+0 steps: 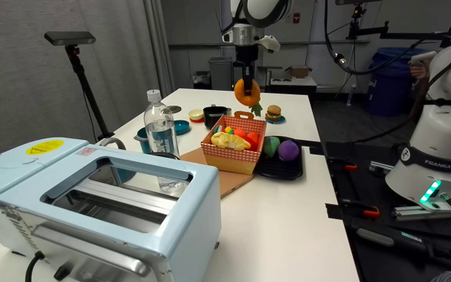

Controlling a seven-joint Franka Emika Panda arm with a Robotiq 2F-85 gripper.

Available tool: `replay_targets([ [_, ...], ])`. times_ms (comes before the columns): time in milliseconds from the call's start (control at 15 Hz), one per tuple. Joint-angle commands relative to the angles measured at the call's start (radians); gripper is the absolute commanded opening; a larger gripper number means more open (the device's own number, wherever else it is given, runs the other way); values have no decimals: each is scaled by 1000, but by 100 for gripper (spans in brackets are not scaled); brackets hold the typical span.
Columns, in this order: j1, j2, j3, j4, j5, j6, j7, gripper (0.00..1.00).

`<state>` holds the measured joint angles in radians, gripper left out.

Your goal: Put the orange toy into the black pot.

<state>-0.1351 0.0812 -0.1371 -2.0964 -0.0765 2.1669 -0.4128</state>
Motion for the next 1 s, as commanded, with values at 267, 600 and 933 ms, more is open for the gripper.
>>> replay_targets([
  [267, -33, 43, -15, 121, 52, -48, 7, 6],
  [600, -48, 81, -18, 185, 56, -49, 19, 6],
  [933, -67, 58, -25, 182, 49, -28, 29, 6],
])
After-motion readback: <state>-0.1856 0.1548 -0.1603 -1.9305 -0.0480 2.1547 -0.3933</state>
